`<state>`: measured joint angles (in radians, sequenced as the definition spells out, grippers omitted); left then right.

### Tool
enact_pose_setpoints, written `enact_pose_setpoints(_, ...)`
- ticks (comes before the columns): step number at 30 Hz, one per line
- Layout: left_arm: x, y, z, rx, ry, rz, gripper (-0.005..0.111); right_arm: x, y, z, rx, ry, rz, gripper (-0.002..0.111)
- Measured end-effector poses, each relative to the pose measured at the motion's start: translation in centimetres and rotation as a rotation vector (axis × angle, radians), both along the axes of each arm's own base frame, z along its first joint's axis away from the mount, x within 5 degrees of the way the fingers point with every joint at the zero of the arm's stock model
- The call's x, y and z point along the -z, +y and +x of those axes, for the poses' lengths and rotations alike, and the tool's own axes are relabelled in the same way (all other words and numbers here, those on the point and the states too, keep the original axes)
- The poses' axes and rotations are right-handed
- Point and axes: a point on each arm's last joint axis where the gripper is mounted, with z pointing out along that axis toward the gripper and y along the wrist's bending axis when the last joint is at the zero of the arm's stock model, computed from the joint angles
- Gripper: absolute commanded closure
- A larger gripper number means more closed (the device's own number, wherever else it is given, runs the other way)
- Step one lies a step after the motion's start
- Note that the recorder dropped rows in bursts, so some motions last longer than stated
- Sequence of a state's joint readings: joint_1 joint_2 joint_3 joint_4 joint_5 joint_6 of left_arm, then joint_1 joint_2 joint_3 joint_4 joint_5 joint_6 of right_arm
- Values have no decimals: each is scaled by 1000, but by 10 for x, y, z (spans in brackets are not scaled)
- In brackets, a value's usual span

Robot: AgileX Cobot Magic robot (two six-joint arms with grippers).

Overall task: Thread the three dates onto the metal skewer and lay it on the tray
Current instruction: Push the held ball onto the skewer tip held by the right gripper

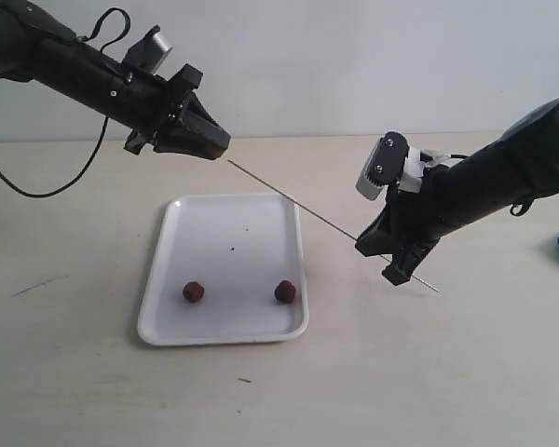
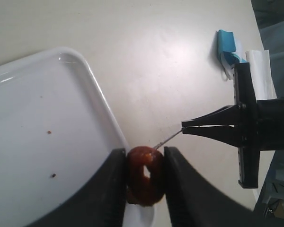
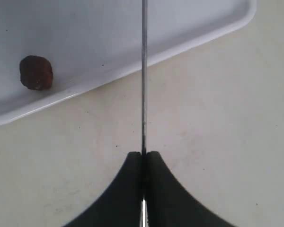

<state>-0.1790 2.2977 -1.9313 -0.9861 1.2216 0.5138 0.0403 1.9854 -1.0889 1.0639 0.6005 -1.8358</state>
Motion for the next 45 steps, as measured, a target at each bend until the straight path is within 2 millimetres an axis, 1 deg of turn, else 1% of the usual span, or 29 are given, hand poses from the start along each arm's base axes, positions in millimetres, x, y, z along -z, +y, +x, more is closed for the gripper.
enact_pose_setpoints(10,0,0,0,1,-2,0,78,-1,1,0,-1,2,7,108)
enact_pose_setpoints(18,2,1,0,8,-6,22,78,-9,1,0,7,-16,22,108)
enact_pose_setpoints(27,-2,-1,0,-5,2,-21,78,-9,1,-1,9,-13,25,108)
enact_pose_setpoints(45,-2,-1,0,-6,3,-25,78,-8,-1,1,37,-17,1,108)
